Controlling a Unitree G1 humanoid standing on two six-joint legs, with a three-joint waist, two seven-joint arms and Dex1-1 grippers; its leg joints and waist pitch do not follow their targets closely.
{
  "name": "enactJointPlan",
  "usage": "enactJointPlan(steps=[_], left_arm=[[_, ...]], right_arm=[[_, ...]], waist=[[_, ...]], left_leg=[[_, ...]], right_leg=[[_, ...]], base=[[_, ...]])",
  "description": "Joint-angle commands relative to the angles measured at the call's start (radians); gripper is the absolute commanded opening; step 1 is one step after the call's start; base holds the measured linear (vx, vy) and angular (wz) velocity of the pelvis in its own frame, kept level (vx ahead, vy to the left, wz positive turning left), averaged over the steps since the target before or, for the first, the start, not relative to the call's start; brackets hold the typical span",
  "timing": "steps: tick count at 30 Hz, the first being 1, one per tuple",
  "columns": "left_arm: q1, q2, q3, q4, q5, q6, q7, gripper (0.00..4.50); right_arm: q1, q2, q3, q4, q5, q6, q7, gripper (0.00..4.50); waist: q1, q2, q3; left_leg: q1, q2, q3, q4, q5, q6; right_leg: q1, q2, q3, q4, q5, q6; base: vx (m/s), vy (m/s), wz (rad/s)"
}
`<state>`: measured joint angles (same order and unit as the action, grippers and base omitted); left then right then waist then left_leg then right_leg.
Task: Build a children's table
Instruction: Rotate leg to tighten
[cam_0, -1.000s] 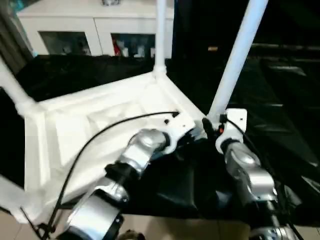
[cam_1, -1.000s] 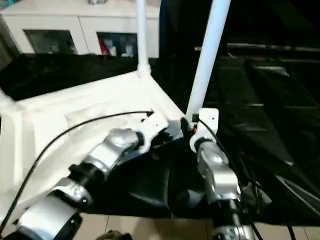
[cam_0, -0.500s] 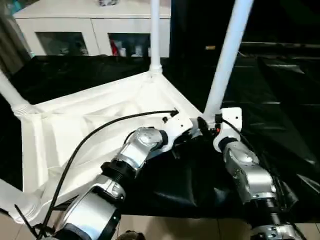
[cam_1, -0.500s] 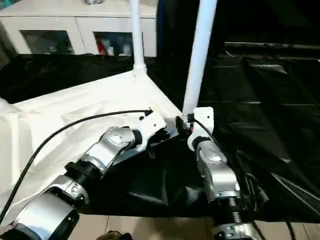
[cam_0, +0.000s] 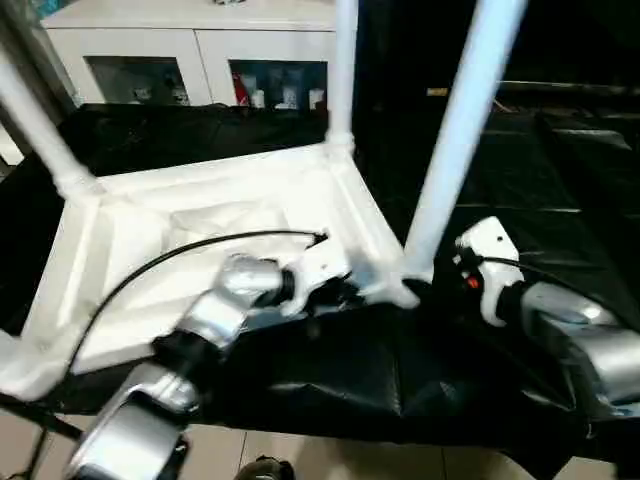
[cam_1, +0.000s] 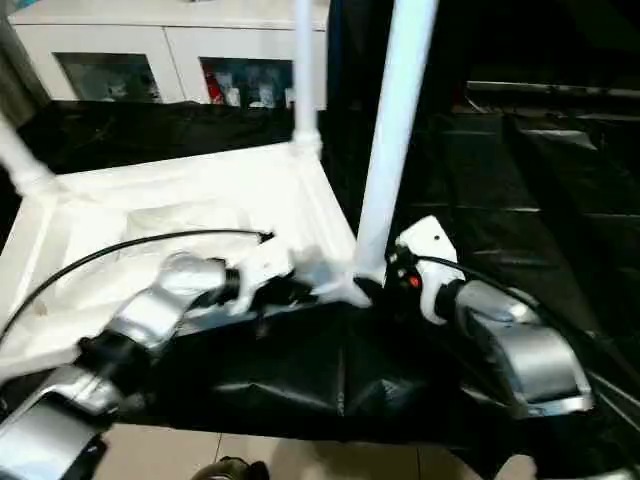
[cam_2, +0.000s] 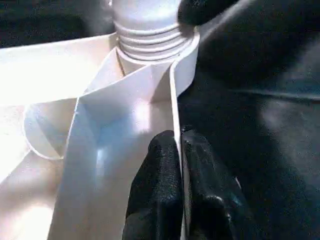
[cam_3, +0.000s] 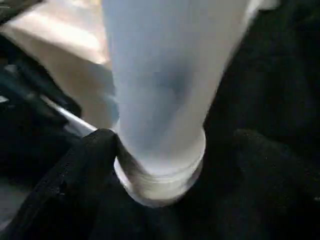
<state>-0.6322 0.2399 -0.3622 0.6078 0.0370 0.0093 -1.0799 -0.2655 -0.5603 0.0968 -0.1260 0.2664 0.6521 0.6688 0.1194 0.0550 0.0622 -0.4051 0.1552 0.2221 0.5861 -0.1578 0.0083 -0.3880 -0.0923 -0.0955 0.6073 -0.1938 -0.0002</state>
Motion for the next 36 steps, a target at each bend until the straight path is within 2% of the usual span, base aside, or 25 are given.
enactJointPlan(steps=[1, 3, 7, 11, 13, 15, 19, 21, 26, 34, 36], left_arm=[[-0.013, 0.000, -0.016, -0.076, -0.029, -0.014, -0.059, 0.00], [-0.001, 0.015, -0.017, -0.100, -0.033, -0.009, -0.084, 0.00], [0.018, 0.038, -0.016, -0.134, -0.043, 0.007, -0.118, 0.00], [0.025, 0.053, -0.015, -0.150, -0.047, 0.015, -0.129, 0.00], [0.024, 0.055, -0.013, -0.149, -0.048, 0.016, -0.131, 0.00], [0.024, 0.055, -0.013, -0.148, -0.047, 0.017, -0.131, 0.00], [0.026, 0.052, -0.010, -0.157, -0.044, 0.027, -0.132, 0.00], [0.027, 0.052, -0.011, -0.158, -0.044, 0.029, -0.130, 0.00], [0.028, 0.051, -0.011, -0.160, -0.043, 0.032, -0.128, 0.00], [0.027, 0.054, -0.007, -0.154, -0.033, 0.035, -0.107, 0.00], [0.013, 0.044, 0.002, -0.124, -0.004, 0.041, -0.039, 0.00]], right_arm=[[0.004, -0.007, 0.012, -0.033, 0.012, 0.025, 0.021, 4.03], [0.005, -0.013, 0.016, -0.045, 0.020, 0.042, 0.034, 4.03], [0.009, -0.021, 0.032, -0.055, 0.025, 0.049, 0.057, 4.03], [0.016, -0.035, 0.039, -0.065, 0.038, 0.061, 0.083, 4.03], [0.019, -0.036, 0.038, -0.065, 0.039, 0.065, 0.088, 3.76], [0.020, -0.037, 0.038, -0.064, 0.038, 0.065, 0.090, 3.68], [0.023, -0.038, 0.041, -0.056, 0.039, 0.067, 0.098, 3.57], [0.023, -0.037, 0.043, -0.053, 0.038, 0.068, 0.101, 3.22], [0.023, -0.037, 0.045, -0.049, 0.041, 0.069, 0.100, 2.77], [0.028, -0.015, 0.038, -0.031, 0.040, 0.064, 0.089, 2.58], [0.024, 0.026, 0.016, 0.003, 0.031, 0.052, 0.033, 2.58]], waist=[[0.000, -0.012, -0.061], [0.001, -0.015, -0.058], [0.002, -0.014, -0.059], [0.003, -0.015, -0.060], [0.003, -0.014, -0.061], [0.002, -0.015, -0.061], [0.002, -0.016, -0.060], [0.002, -0.015, -0.060], [0.002, -0.016, -0.060], [0.001, -0.016, -0.060], [-0.005, -0.017, -0.058]], left_leg=[[0.041, 0.098, -0.058, -0.073, -0.309, 0.009], [0.044, 0.099, -0.060, -0.077, -0.331, -0.012], [0.045, 0.100, -0.062, -0.079, -0.340, -0.030], [0.040, 0.098, -0.061, -0.077, -0.319, -0.024], [0.040, 0.098, -0.060, -0.076, -0.305, -0.018], [0.039, 0.097, -0.060, -0.075, -0.302, -0.015], [0.041, 0.097, -0.060, -0.075, -0.311, -0.017], [0.041, 0.097, -0.061, -0.075, -0.314, -0.019], [0.041, 0.098, -0.061, -0.076, -0.305, -0.019], [0.040, 0.097, -0.060, -0.075, -0.302, -0.014], [0.039, 0.095, -0.061, -0.075, -0.316, -0.022]], right_leg=[[0.027, -0.097, 0.069, -0.086, -0.242, -0.199], [0.025, -0.099, 0.071, -0.090, -0.290, -0.186], [0.023, -0.100, 0.072, -0.089, -0.290, -0.176], [0.026, -0.101, 0.072, -0.087, -0.272, -0.176], [0.026, -0.099, 0.072, -0.085, -0.245, -0.181], [0.027, -0.099, 0.071, -0.084, -0.238, -0.187], [0.026, -0.100, 0.071, -0.087, -0.265, -0.185], [0.026, -0.100, 0.071, -0.087, -0.273, -0.182], [0.026, -0.099, 0.071, -0.085, -0.254, -0.184], [0.027, -0.099, 0.071, -0.085, -0.257, -0.186], [0.023, -0.099, 0.070, -0.087, -0.274, -0.188]], base=[[0.000, 0.000, 0.00], [0.000, 0.000, 0.00], [0.000, 0.000, 0.00], [0.000, 0.000, 0.00], [0.000, 0.000, 0.00], [0.000, 0.000, 0.00], [0.000, 0.000, 0.00], [0.000, 0.000, 0.00], [0.000, 0.000, 0.00], [0.000, 0.000, 0.00], [0.000, 0.000, 0.00]])
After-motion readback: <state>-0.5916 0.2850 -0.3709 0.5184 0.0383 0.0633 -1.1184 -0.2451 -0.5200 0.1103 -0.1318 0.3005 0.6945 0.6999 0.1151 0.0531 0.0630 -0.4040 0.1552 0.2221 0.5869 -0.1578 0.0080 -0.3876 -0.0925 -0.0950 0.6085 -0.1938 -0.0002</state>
